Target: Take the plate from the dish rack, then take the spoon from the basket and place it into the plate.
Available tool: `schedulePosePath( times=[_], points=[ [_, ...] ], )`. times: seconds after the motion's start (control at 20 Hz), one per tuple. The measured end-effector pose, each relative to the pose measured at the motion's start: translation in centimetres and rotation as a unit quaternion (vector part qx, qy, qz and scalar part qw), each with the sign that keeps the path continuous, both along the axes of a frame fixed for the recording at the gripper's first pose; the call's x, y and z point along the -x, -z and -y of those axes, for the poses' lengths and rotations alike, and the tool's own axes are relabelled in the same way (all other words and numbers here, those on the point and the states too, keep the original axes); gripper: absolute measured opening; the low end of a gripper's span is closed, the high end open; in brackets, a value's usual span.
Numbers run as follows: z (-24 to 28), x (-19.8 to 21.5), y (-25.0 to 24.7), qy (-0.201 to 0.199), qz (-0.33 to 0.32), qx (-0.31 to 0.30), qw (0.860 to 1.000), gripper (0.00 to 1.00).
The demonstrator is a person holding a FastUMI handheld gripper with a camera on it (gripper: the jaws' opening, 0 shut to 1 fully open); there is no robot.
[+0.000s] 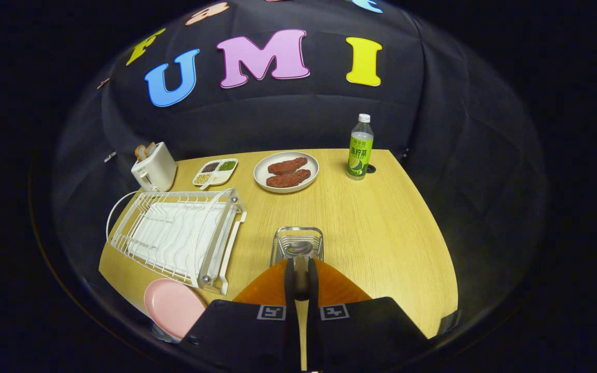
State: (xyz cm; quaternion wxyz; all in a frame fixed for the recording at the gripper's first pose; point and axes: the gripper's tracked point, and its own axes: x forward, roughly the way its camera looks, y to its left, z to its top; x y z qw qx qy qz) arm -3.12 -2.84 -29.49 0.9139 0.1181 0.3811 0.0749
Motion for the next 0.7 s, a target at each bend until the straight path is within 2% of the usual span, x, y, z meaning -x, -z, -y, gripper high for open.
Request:
schedulePosePath(
  times=[0.25,0.45,0.7],
  points=[
    [-1.8,3.4,-7.0,-0.041,0.033,-0.02,0.998,0.09],
    [-8.1,7.9,-11.7,-0.113,0.054,-0.089,0.988,0.09],
    [-16.5,12.6,-10.5,-0.201,0.05,-0.118,0.971,0.09]
  ],
)
